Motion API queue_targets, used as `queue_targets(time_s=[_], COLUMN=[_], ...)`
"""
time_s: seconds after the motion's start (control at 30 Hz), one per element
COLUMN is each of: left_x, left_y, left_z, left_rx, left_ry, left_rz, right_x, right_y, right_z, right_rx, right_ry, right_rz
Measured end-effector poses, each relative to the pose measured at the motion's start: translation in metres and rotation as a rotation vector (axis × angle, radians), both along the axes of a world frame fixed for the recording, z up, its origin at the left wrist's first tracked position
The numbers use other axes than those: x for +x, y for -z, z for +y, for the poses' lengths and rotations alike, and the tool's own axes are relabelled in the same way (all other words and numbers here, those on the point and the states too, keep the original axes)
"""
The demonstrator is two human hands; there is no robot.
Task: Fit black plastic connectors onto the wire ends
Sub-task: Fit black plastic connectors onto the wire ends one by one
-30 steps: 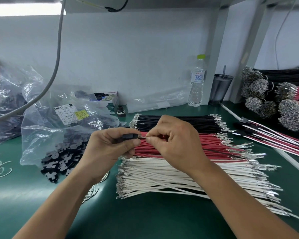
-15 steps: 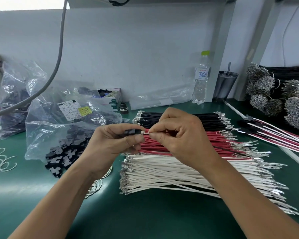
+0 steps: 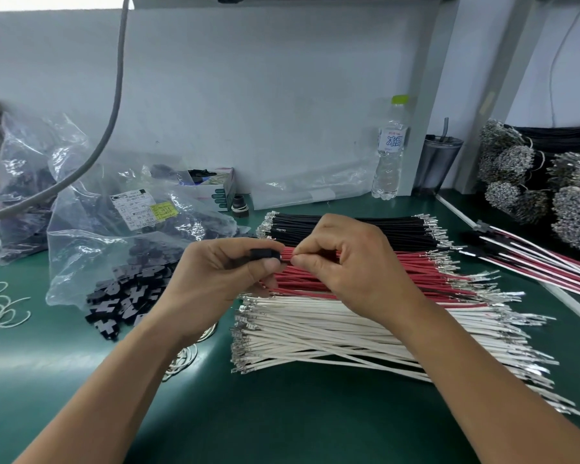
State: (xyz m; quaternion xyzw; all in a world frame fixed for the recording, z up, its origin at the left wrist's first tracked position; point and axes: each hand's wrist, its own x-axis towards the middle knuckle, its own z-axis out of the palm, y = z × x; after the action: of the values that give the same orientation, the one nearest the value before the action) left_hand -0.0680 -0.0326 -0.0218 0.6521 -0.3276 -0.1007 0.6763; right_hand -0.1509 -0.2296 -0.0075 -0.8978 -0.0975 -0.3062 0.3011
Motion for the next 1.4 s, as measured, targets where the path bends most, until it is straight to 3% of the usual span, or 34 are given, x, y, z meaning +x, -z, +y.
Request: queue_targets(time_s=[0.33, 0.4, 0.53, 0.7, 0.9, 0.97, 1.13, 1.27, 1.4], left_x=[0.000, 0.002, 0.006, 0.009, 0.012, 0.011, 0.009, 0.006, 0.002], left_y=[0.006, 0.007, 0.007, 0.012, 0.013, 0.013, 0.009, 0.006, 0.004], left_z=[-0.002, -0.006, -0.010, -0.005, -0.005, -0.005, -0.005, -0.006, -0.007], left_rx=[0.049, 0.061, 0.000, 0.083, 0.067, 0.069, 0.044, 0.014, -0.016], left_ry=[0.041, -0.015, -0.098, -0.124, -0.117, -0.113, -0.096, -0.085, -0.075], left_rz=[-0.014, -0.034, -0.016, -0.036, -0.020, -0.012, 0.013, 0.041, 0.079], right_x=[0.001, 0.000, -0.011, -0.016, -0.011, -0.010, -0.010, -0.011, -0.011], right_y=[0.006, 0.002, -0.010, 0.002, 0.005, 0.003, -0.007, -0.007, -0.002], right_z=[0.008, 0.004, 0.003, 0.027, 0.024, 0.021, 0.005, 0.003, 0.006], right_rx=[0.015, -0.080, -0.284, -0.342, -0.256, -0.213, 0.192, 0.031, -0.012], right_ry=[-0.008, 0.087, 0.245, 0.050, 0.009, -0.002, -0.041, 0.105, 0.100], right_rz=[0.004, 0.004, -0.173, 0.280, 0.392, 0.386, 0.337, 0.134, 0.041])
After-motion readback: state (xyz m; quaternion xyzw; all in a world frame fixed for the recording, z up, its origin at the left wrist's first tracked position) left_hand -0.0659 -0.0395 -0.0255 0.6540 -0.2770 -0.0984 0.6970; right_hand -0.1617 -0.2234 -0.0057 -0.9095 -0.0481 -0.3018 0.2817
